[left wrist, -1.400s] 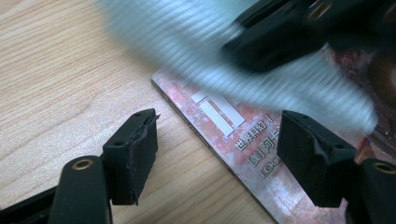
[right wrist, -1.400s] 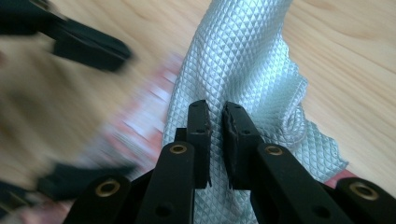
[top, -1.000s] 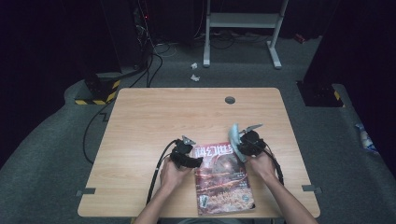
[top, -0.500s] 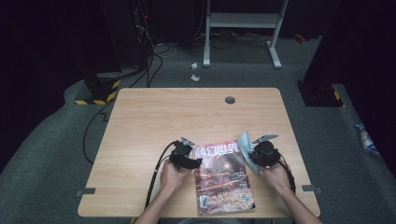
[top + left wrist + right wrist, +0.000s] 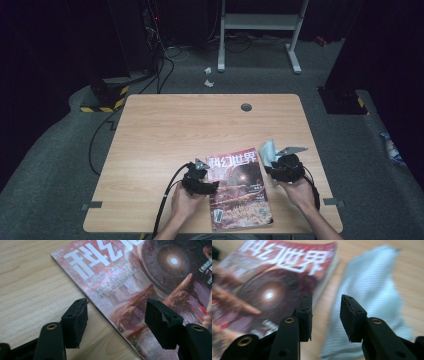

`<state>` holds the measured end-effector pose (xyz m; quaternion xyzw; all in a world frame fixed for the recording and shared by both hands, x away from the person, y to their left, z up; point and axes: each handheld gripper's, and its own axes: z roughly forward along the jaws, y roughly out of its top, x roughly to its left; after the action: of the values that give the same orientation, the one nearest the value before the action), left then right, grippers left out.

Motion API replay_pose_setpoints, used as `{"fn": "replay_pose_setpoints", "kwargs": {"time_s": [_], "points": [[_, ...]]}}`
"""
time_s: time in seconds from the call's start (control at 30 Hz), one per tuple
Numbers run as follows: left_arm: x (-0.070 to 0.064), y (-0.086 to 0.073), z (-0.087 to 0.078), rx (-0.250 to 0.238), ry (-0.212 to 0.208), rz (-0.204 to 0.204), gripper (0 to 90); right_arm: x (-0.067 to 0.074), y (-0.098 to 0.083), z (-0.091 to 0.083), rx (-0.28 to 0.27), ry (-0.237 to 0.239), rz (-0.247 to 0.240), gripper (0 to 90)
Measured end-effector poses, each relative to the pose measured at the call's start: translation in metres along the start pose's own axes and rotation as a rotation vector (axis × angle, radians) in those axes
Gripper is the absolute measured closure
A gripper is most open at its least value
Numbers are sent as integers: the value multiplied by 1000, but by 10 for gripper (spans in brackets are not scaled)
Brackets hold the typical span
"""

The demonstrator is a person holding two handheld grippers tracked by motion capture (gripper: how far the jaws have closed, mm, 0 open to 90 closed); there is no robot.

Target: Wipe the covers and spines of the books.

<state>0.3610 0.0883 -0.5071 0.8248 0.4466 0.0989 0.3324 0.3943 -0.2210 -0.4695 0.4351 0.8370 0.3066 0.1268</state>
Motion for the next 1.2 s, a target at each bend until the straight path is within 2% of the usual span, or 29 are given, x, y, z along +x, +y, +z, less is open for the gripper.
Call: {"fn": "replay_pose_setpoints", "kwargs": {"time_s": [0.07, 0.1, 0.3, 0.43, 0.57, 0.63, 0.67, 0.87, 1.0, 1.2], "points": [[-3, -1, 0, 3, -1, 5, 347, 7, -4, 2, 9, 21, -9, 593], [-5, -2, 0, 3, -8, -6, 348, 10, -6, 4, 19, 27, -8, 586], [-11, -2, 1, 9, 10, 28, 371, 16, -13, 17, 77, 58, -2, 574], [-10, -1, 2, 8, 11, 36, 372, 19, -14, 23, 92, 81, -4, 569], [-7, 0, 4, 4, 6, 33, 383, 22, -12, 27, 95, 81, 3, 559], [-4, 2, 5, 4, 11, 40, 388, 22, -11, 29, 95, 80, 5, 558], [-3, 3, 6, 0, 8, 28, 392, 23, -11, 29, 98, 79, 8, 558], [8, 13, 11, 3, 17, 26, 398, 21, -2, 36, 96, 68, 12, 556], [19, 22, 17, 7, 22, 22, 386, 17, 6, 43, 92, 67, 18, 557], [36, 35, 25, -4, 41, -5, 382, 11, 22, 56, 78, 51, 35, 559]]}}
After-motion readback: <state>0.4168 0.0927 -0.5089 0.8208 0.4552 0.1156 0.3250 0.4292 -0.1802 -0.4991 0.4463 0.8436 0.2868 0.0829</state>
